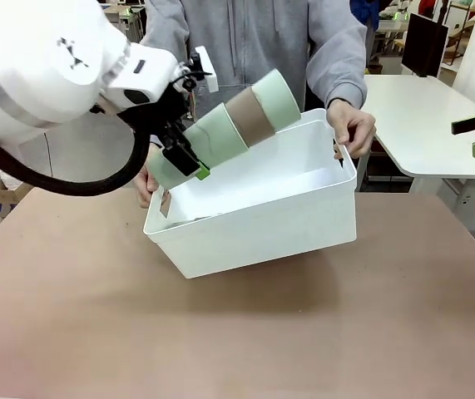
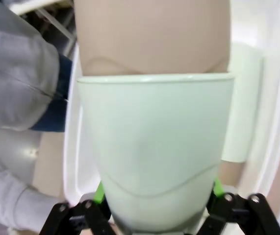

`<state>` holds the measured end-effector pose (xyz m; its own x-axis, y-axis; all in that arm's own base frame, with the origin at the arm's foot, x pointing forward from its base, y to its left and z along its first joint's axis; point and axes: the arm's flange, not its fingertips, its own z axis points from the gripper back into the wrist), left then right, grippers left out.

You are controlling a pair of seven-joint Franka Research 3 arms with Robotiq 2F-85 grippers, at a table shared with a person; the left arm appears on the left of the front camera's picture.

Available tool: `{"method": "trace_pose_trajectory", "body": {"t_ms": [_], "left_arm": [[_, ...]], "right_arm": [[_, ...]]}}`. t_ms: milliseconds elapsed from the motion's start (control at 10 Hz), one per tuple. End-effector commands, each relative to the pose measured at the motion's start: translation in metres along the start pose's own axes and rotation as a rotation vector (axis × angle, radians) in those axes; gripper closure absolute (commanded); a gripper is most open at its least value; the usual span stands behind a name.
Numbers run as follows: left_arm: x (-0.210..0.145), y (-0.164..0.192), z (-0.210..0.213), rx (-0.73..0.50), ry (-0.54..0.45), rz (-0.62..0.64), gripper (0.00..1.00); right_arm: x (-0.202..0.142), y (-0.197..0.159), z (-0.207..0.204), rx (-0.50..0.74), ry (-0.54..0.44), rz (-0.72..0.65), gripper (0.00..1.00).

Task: Stack the cups and store them in the basket.
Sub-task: Place the stack of Reusable plastic cups into the Pantry Basket.

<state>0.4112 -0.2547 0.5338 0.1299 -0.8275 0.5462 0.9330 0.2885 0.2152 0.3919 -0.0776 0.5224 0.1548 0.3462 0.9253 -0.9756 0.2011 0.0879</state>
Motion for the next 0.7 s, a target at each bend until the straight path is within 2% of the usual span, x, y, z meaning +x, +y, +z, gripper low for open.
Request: {"method": "trace_pose_trajectory", "body": {"t_ms": [0,300,600], "left_arm": [[0.015,0.022,-0.006,-0.023,0.033,0.012,0.16],[0.016,0.040,-0.046,-0.010,0.085,0.026,0.16],[0.011,0.037,-0.083,-0.023,0.108,0.018,0.16]], "right_arm": [[0.004,0.002,0.000,-0.002,-0.015,-0.011,0.00],[0.004,0.002,0.000,-0.002,-0.015,-0.011,0.00],[0.004,0.002,0.000,-0.002,-0.015,-0.011,0.00]]}}
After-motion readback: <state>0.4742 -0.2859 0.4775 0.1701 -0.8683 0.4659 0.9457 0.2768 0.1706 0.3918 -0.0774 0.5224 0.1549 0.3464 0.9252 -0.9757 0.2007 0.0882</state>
